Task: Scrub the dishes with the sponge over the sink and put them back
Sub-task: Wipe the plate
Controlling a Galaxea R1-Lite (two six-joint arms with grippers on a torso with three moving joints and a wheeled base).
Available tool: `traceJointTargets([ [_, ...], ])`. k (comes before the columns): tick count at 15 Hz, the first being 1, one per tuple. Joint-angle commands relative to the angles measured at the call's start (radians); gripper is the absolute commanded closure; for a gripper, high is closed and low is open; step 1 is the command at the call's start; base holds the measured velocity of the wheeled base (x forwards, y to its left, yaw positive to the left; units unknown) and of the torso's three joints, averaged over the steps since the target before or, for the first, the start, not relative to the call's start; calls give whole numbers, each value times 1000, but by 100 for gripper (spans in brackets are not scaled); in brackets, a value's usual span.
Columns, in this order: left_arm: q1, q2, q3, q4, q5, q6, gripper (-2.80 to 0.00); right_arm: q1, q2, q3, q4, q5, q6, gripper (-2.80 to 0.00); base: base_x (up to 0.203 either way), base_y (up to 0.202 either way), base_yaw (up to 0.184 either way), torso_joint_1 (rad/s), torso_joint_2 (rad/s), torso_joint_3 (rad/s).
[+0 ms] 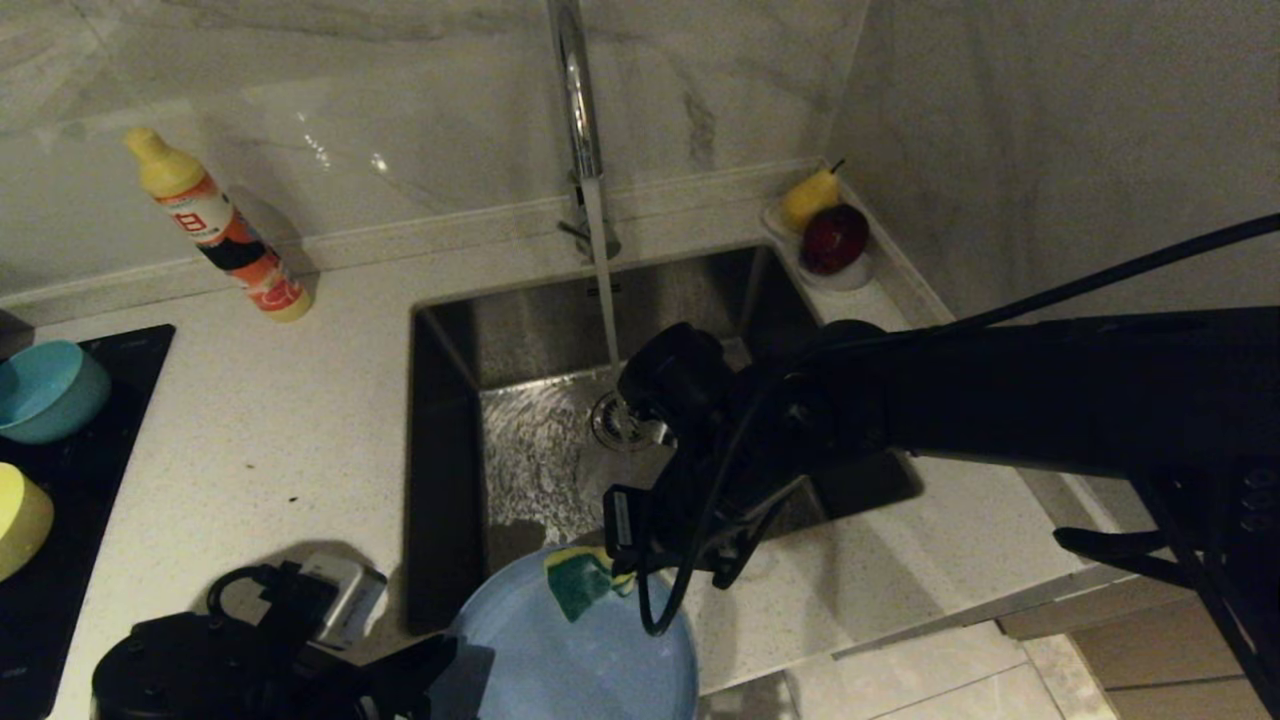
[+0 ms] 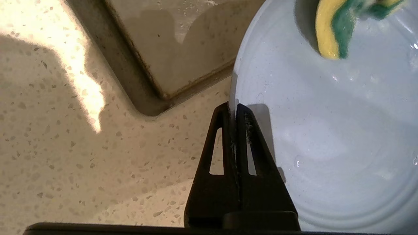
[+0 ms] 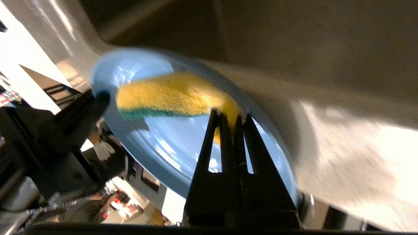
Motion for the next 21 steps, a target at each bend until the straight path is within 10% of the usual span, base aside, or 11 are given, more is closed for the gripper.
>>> traceJointTargets([
  [1, 1, 10, 6, -4, 2, -3, 0, -7, -32, 0, 59, 6, 1, 0, 0, 0, 0, 0, 0, 0],
  [13, 2, 5, -20, -5, 8, -12, 0, 62, -155, 53, 246, 88, 1, 0, 0, 0, 0, 0, 0, 0],
  [21, 12, 1, -73, -64, 49, -183, 0, 2, -365, 50, 243, 96, 7, 0, 0, 0, 0, 0, 0, 0],
])
